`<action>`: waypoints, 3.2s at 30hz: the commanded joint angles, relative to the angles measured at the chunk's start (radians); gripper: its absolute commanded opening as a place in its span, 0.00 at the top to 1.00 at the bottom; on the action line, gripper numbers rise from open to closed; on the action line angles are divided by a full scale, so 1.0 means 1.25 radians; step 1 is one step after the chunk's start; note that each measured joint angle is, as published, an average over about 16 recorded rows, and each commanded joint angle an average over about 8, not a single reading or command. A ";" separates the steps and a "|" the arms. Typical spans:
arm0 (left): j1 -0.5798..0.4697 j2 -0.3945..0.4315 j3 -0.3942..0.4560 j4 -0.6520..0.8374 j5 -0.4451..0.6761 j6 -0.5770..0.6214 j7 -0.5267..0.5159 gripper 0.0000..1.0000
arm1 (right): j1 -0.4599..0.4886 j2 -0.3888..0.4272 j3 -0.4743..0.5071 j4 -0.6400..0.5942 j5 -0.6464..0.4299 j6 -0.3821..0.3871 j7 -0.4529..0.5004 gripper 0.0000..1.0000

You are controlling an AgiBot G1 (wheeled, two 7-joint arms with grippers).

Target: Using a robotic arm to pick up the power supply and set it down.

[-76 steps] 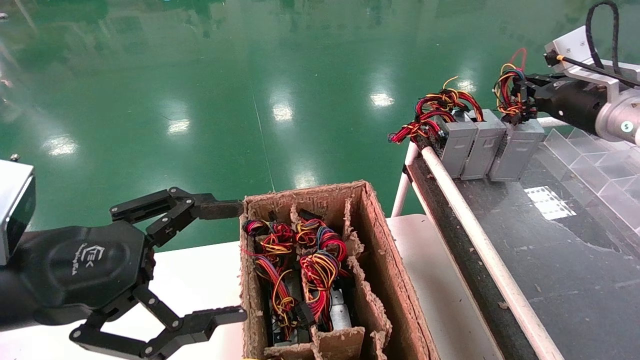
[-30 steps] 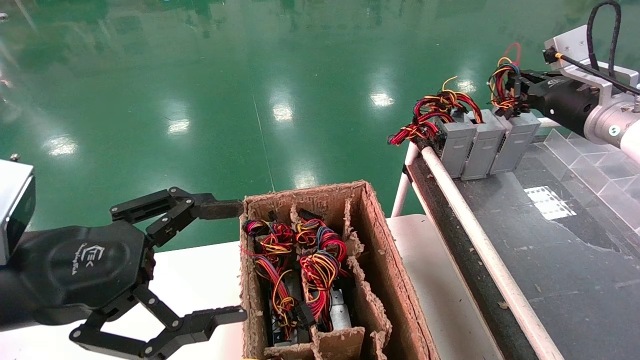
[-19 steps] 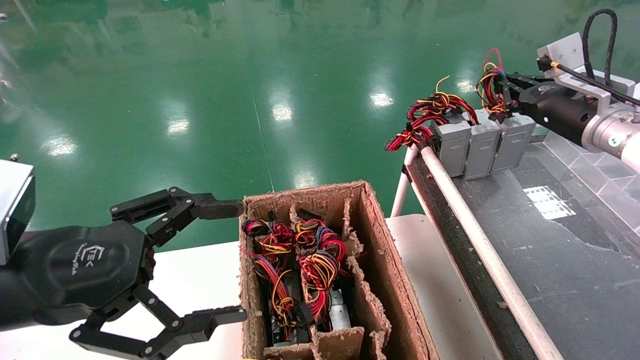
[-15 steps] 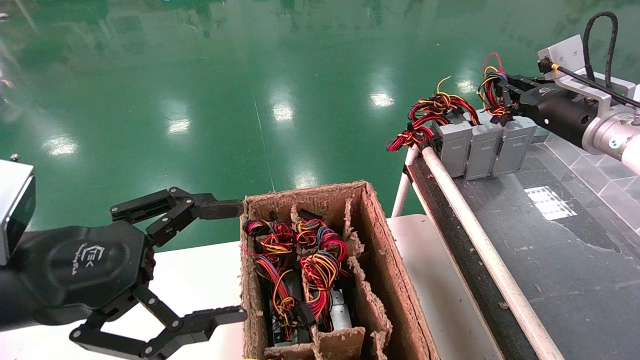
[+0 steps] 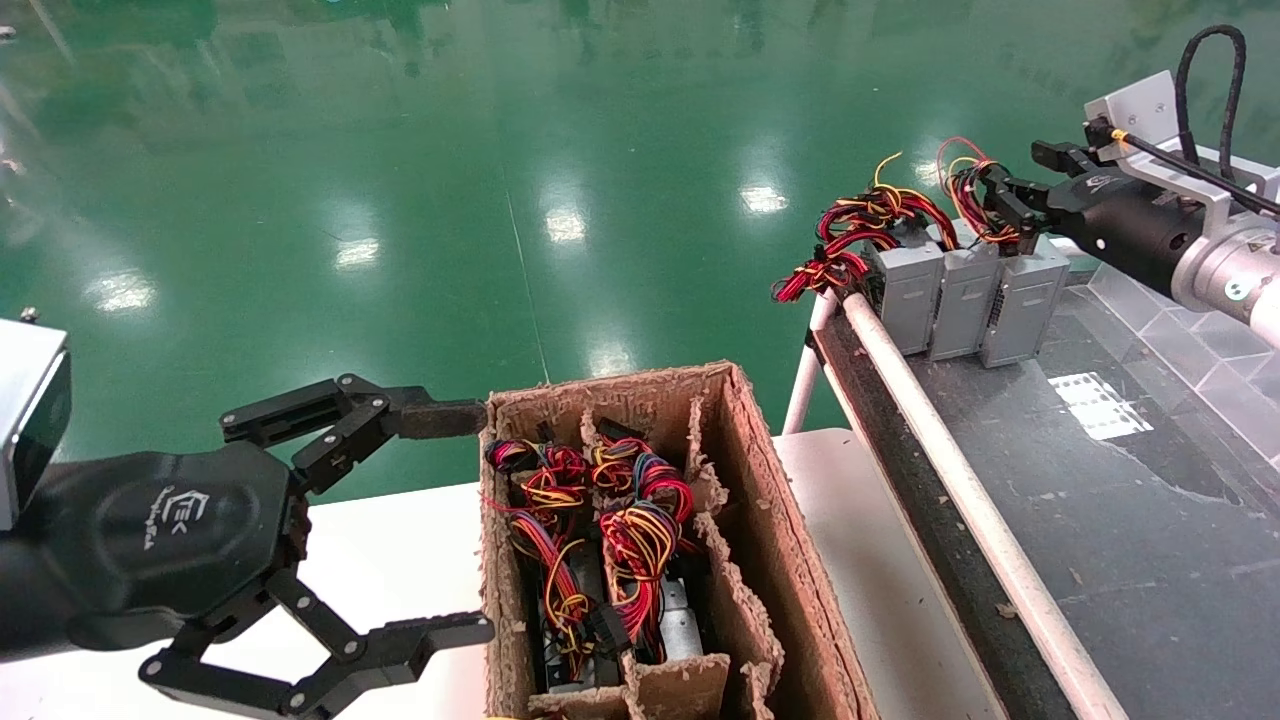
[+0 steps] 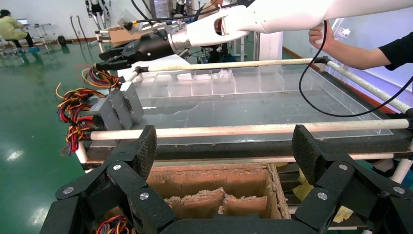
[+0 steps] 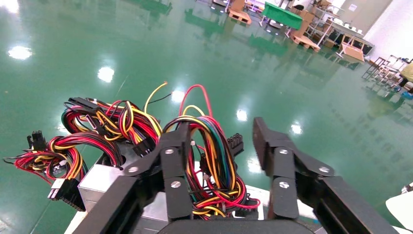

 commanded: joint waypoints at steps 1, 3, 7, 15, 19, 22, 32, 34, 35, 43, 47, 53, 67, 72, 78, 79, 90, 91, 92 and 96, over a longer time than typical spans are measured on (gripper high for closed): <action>0.000 0.000 0.000 0.000 0.000 0.000 0.000 0.00 | 0.000 0.000 0.000 -0.002 0.000 -0.001 -0.003 0.00; 0.000 0.000 0.000 0.000 0.000 0.000 0.000 0.00 | 0.000 0.000 -0.001 -0.005 -0.002 -0.001 -0.005 0.00; 0.000 0.000 0.000 0.000 0.000 0.000 0.000 0.00 | 0.001 0.003 -0.003 -0.009 -0.005 0.000 -0.005 0.00; 0.000 0.000 0.000 0.000 0.000 0.000 0.000 0.00 | 0.008 0.015 -0.005 -0.015 -0.007 0.010 -0.002 0.00; 0.000 0.000 0.000 0.000 0.000 0.000 0.000 0.00 | 0.009 0.022 -0.007 -0.019 -0.010 0.008 0.004 0.00; 0.000 0.000 0.000 0.000 0.000 0.000 0.000 0.00 | 0.010 0.028 -0.007 -0.022 -0.010 0.001 0.013 0.00; 0.000 0.000 0.000 0.000 0.000 0.000 0.000 0.00 | 0.026 0.052 0.018 -0.022 0.026 -0.057 0.074 0.00; 0.000 0.000 0.000 0.000 0.000 0.000 0.000 0.00 | 0.034 0.057 0.026 -0.023 0.037 -0.064 0.092 0.00; 0.000 0.000 0.000 0.000 0.000 0.000 0.000 0.00 | 0.039 0.060 0.030 -0.024 0.042 -0.064 0.101 0.00; 0.000 0.000 0.000 0.000 0.000 0.000 0.000 0.00 | 0.083 0.052 0.054 -0.023 0.078 -0.019 0.156 0.00; 0.000 0.000 0.000 0.000 0.000 0.000 0.000 0.00 | 0.077 0.057 0.057 0.006 0.089 -0.034 0.173 0.00; 0.000 0.000 0.000 0.000 0.000 0.000 0.000 0.00 | 0.024 0.086 0.058 0.100 0.111 -0.093 0.210 0.00; 0.000 0.000 0.000 0.000 0.000 0.000 0.000 0.00 | -0.118 0.161 0.055 0.342 0.161 -0.242 0.298 0.00; 0.000 0.000 0.001 0.000 0.000 0.000 0.000 0.00 | -0.169 0.188 0.054 0.429 0.179 -0.295 0.329 0.00; 0.000 0.000 0.001 0.000 0.000 0.000 0.000 0.00 | -0.230 0.220 0.052 0.532 0.201 -0.359 0.366 0.00; 0.000 0.000 0.001 0.000 0.000 0.000 0.000 0.00 | -0.240 0.225 0.052 0.549 0.205 -0.370 0.373 0.00; 0.000 0.000 0.001 0.000 -0.001 0.000 0.000 0.00 | -0.363 0.290 0.050 0.757 0.248 -0.498 0.448 0.00; 0.000 0.000 0.001 0.000 -0.001 0.000 0.000 0.00 | -0.373 0.295 0.049 0.775 0.252 -0.509 0.454 0.00; 0.000 0.000 0.001 0.000 -0.001 0.000 0.000 0.00 | -0.384 0.301 0.049 0.792 0.255 -0.520 0.461 0.00; 0.000 0.000 0.001 0.000 -0.001 0.000 0.000 0.00 | -0.424 0.322 0.048 0.861 0.270 -0.562 0.485 0.00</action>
